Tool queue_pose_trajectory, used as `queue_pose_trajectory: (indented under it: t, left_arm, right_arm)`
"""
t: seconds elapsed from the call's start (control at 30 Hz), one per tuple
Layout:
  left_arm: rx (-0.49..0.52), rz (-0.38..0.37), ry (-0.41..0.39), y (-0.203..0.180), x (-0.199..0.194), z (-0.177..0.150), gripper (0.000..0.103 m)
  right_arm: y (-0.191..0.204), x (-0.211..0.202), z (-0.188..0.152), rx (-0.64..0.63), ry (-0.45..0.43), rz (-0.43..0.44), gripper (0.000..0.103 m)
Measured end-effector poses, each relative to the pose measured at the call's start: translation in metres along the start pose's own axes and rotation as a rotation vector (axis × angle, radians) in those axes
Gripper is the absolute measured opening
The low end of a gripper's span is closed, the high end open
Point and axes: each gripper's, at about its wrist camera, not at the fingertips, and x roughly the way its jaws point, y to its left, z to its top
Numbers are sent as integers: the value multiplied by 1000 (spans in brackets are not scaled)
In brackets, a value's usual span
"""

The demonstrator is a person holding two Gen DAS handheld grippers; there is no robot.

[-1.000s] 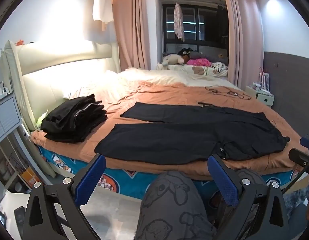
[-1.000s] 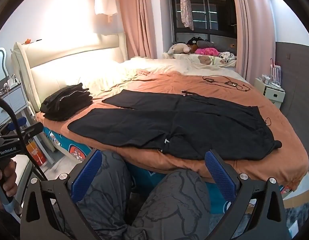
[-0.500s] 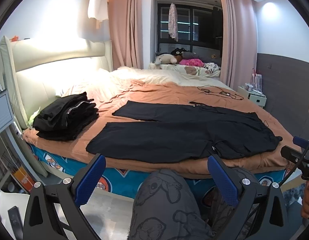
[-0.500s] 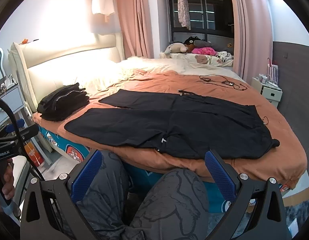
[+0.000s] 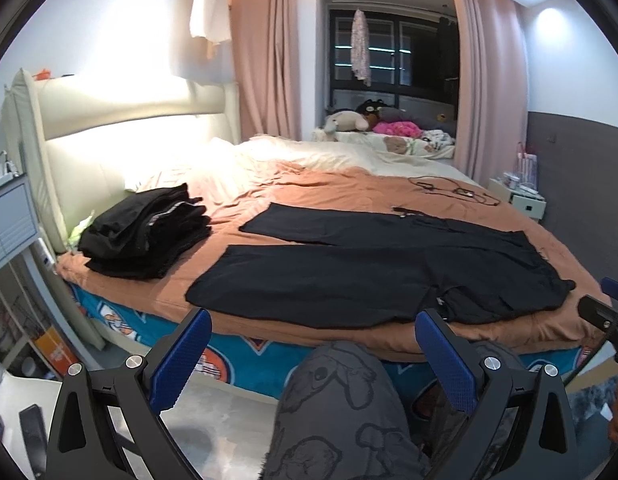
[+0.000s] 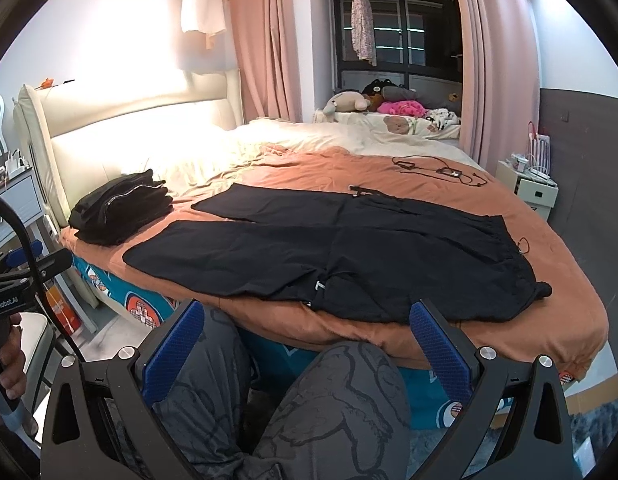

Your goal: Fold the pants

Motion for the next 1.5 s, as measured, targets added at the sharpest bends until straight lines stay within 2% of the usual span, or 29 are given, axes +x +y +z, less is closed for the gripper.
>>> queue_pose_trajectory:
  t: [1.1,1.5]
  left_arm:
    - [-29,-12,-12,9,-5,2,103]
    - [-22,-6,4,10,7,3,103]
  right_arm:
    - [-4,-1,-3,13,-8,4,103]
    - [-11,3,-3,33,7,5,103]
